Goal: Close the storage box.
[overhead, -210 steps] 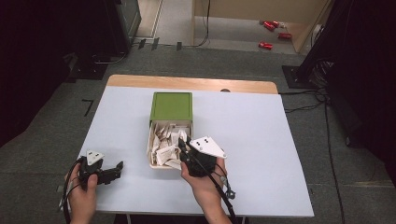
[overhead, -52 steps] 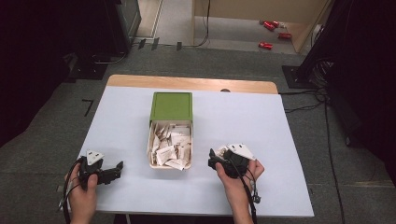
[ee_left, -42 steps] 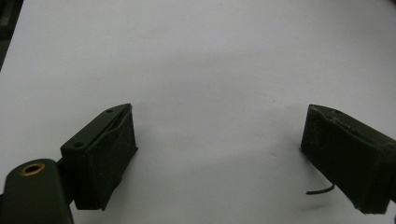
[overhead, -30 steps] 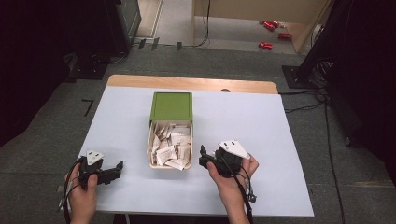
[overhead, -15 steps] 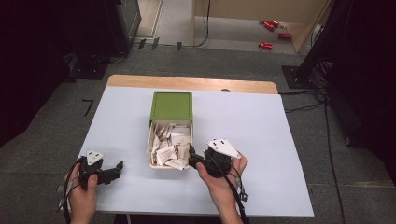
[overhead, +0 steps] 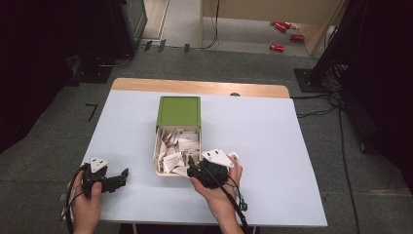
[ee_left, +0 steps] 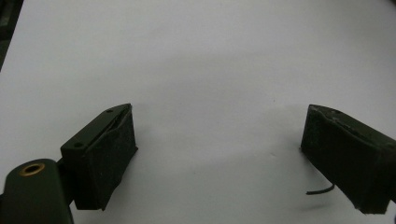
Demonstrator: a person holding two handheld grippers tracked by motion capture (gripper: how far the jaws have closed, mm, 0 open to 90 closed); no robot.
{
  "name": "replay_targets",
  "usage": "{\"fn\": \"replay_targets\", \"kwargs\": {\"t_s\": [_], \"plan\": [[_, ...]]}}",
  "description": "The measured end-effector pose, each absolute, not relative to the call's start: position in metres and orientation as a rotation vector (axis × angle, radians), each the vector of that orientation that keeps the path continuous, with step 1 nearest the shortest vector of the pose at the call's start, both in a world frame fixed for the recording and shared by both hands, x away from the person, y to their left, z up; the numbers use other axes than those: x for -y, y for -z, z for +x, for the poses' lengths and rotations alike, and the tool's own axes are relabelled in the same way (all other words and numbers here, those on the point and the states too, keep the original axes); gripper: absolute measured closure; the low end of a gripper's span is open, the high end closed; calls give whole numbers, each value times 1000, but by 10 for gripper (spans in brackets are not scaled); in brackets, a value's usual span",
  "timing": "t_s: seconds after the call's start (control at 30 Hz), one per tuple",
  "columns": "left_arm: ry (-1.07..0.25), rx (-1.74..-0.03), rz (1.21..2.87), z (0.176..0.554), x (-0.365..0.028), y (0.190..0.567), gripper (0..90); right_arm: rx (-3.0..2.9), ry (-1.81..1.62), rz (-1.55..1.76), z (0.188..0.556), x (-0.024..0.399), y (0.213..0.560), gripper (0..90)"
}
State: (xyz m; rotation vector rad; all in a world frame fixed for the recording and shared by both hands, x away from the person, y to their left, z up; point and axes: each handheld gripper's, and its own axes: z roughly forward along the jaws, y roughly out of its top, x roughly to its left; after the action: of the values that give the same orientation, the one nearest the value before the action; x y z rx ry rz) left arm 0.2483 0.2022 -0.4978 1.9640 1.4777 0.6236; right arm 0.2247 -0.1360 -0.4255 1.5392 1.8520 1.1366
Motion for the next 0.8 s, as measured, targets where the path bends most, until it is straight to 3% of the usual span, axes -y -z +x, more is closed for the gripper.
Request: {"fn": "replay_targets", "kwargs": {"t_s": [0.33,0.8], "plan": [[-624,-1478,1963,248,-202,498,107,-1843,-1097,1558,220,130,448,596],[-623,-1479,1964,248,-202,498,107,-1854,-1115,1613,218,129,465,758]]}}
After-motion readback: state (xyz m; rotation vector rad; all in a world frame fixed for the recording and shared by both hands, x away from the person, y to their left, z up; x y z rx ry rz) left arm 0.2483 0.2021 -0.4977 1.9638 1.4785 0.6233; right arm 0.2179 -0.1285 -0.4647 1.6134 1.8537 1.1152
